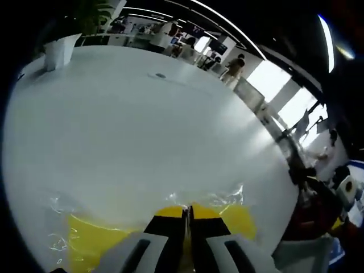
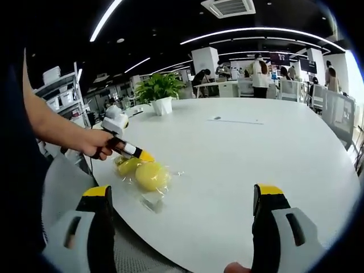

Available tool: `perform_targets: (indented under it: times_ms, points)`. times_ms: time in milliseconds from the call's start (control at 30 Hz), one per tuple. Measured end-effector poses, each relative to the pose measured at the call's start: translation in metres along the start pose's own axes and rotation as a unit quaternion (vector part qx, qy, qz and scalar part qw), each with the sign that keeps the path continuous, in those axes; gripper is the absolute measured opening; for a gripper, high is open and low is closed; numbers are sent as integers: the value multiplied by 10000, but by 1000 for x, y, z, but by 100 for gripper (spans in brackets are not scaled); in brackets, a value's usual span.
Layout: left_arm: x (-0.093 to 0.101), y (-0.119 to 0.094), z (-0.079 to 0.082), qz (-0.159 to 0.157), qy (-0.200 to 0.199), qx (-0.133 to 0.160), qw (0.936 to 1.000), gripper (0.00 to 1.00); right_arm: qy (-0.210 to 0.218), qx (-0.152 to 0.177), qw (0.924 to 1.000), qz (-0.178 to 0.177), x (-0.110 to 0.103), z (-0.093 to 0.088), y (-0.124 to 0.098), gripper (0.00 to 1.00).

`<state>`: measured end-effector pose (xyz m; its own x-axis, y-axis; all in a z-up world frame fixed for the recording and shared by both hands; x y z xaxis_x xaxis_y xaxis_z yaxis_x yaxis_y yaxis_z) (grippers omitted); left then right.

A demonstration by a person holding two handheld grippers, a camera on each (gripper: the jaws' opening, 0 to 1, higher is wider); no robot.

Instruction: Compare the silicone blocks by pressing each to a similar depth, holding the contact briefly, and releasing to observe deformation and rebound differences across the visible hardness samples.

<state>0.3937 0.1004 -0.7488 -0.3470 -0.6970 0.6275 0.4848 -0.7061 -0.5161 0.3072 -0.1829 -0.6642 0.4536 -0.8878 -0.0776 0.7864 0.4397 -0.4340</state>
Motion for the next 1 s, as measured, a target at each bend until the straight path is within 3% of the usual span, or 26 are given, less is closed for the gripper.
perform_targets:
  times_ms: [167, 233, 400, 433, 467, 533, 733, 1000]
  points:
    - [-2, -1, 2, -33, -1, -10, 10000, 13, 23, 35, 10000, 18, -3, 3, 0, 96]
    - [0, -5, 4, -15, 68, 54, 10000, 22, -7, 24, 10000, 30, -3, 3, 1, 96]
    - [2, -27, 18, -9, 228, 418, 9989, 37, -103, 34, 9999, -5, -2, 3, 2, 96]
    - [5, -31, 24, -216, 164, 611, 9978, 42, -97, 28, 9999, -4, -2, 3, 3, 96]
    - [4, -36, 27, -214, 86, 653, 9976, 47, -101, 25, 9999, -5, -3, 3, 3, 97]
    - [7, -46, 36, -354, 259, 857, 9954, 59, -94, 38, 9999, -4, -4, 4, 4, 97]
    - [15, -78, 56, -613, 893, 1292, 9857, 81, -72, 85, 9999, -7, -4, 8, 4, 97]
    - [14, -113, 58, -449, 1523, 1232, 9796, 90, -118, 118, 9999, 16, -7, 12, 6, 97]
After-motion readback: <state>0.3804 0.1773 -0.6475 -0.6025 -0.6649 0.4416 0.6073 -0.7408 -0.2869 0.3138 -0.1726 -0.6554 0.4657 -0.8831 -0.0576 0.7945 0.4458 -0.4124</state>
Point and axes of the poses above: the point that each gripper's makers call its tool centre point, and the gripper's own axes: y roughly forward along the fingers, x roughly to its right, z roughly out of its top, the point moved 6 cm from there along -y, roughly backward along the fingers, and after that the axes turned 15 degrees about -z, right-handed, at the moved point
